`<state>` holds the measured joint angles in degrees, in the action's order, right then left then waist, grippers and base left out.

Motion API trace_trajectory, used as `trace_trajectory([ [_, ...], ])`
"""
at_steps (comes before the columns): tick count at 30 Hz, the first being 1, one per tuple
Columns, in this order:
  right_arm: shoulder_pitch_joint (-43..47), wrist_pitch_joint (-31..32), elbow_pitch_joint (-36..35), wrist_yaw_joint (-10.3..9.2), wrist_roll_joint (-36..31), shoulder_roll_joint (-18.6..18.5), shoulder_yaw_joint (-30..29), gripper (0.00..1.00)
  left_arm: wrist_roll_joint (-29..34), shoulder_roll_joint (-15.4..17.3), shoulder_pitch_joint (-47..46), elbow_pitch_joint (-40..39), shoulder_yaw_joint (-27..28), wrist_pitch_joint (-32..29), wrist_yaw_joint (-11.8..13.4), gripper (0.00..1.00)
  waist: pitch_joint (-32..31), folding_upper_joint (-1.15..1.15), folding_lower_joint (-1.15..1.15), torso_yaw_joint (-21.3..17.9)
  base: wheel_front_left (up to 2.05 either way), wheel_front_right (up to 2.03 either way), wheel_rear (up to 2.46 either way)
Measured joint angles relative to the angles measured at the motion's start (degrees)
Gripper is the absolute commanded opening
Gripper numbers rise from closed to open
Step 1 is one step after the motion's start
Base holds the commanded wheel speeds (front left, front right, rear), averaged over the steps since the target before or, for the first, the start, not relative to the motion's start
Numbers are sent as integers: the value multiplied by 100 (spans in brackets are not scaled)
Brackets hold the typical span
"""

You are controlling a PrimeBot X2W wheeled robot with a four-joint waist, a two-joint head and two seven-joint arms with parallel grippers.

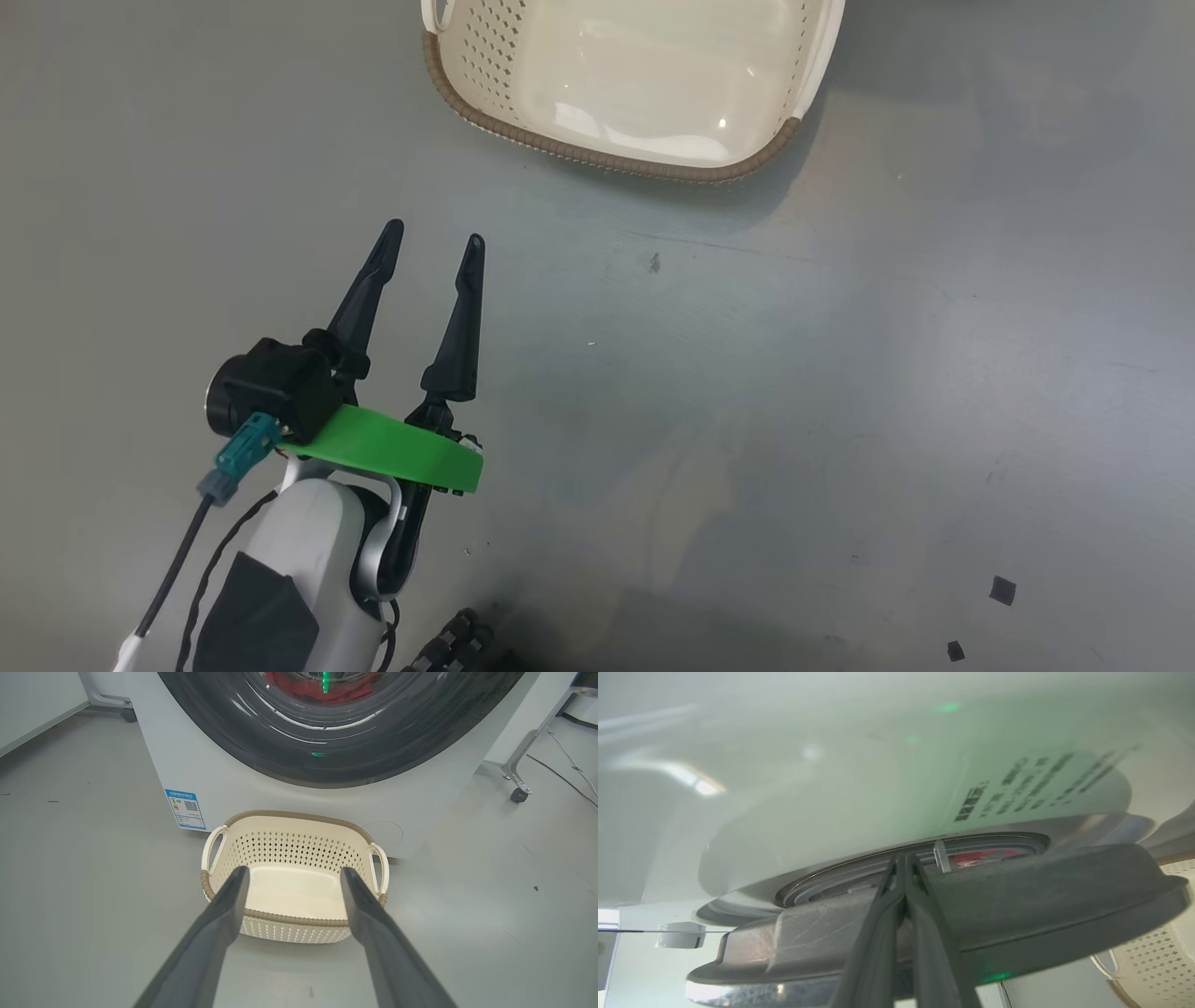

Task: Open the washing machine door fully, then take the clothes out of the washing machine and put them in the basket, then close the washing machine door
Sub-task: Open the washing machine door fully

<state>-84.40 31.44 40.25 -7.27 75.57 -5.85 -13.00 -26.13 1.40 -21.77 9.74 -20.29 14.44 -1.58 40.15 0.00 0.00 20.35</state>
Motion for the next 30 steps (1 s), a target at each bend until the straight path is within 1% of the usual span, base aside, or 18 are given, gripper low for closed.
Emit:
trace_trajectory([
  [4, -96, 163, 201, -1, 255, -49, -40, 0, 0, -1, -2, 8, -14, 0, 0, 100, 1, 0, 0, 5, 0, 0, 0],
  [21, -318, 333, 668, -1, 159, -46, 22, 0, 3, -2, -32, 7, -10, 0, 3, 100, -42, 0, 0, -58, 0, 0, 0],
  [30, -303, 534, 857, -1, 208, -42, 24, 0, 52, -3, -56, 37, -12, 0, 19, 100, -115, 0, 0, -127, 0, 0, 0],
])
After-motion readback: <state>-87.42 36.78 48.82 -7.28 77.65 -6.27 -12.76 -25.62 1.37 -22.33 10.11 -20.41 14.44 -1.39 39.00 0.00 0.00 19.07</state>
